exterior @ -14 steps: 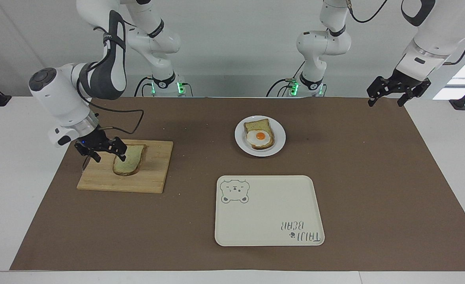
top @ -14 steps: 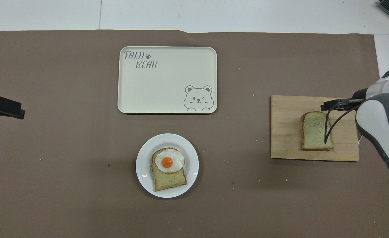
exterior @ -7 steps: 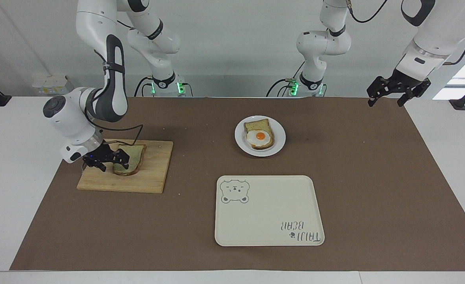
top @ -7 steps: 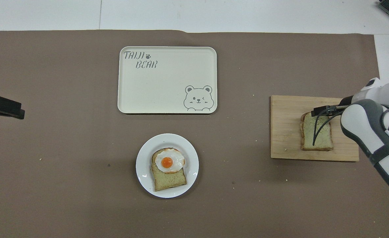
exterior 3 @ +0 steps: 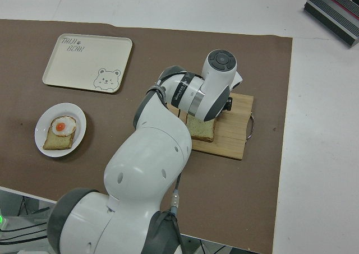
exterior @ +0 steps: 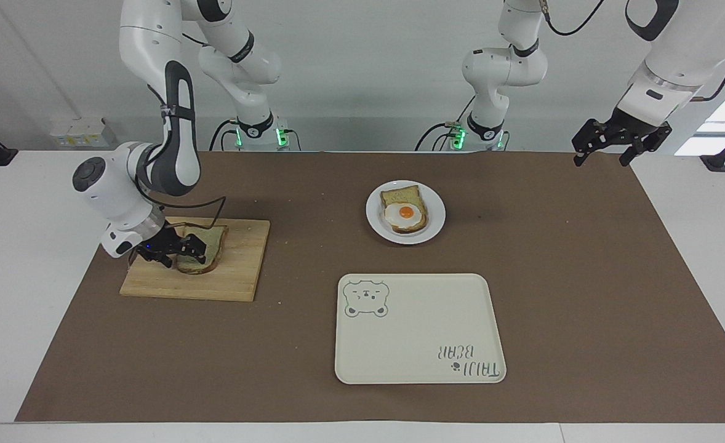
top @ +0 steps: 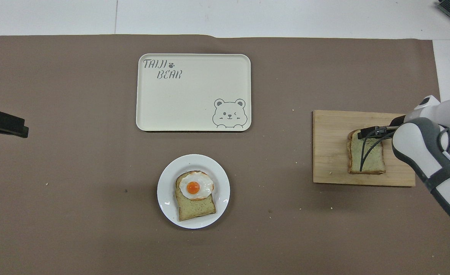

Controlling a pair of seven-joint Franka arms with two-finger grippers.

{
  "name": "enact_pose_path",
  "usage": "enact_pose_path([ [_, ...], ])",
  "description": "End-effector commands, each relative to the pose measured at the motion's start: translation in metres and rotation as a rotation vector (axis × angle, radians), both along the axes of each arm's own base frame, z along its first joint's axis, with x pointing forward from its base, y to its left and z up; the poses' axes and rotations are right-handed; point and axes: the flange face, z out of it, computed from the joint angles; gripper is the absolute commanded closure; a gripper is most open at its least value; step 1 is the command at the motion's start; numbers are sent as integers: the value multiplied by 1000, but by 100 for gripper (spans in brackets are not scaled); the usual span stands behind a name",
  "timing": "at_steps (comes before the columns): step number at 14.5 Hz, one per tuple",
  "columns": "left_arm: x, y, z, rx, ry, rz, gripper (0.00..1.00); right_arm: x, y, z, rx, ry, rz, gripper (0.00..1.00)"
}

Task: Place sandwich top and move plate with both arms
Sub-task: 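Reach the right gripper down and grasp the bread slice on the board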

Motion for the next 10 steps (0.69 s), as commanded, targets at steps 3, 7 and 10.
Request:
enact_pose_path([
  [3, -6, 1, 3, -15, 6, 10, 0, -7, -3, -2, 21, -24, 34, 27],
  [7, -6, 1, 3, -15, 6, 10, 0, -7, -2, -3, 20, -26, 50, 86],
  [10, -6, 1, 3, -15, 6, 10, 0, -7, -3, -7, 23, -18, 40, 100],
])
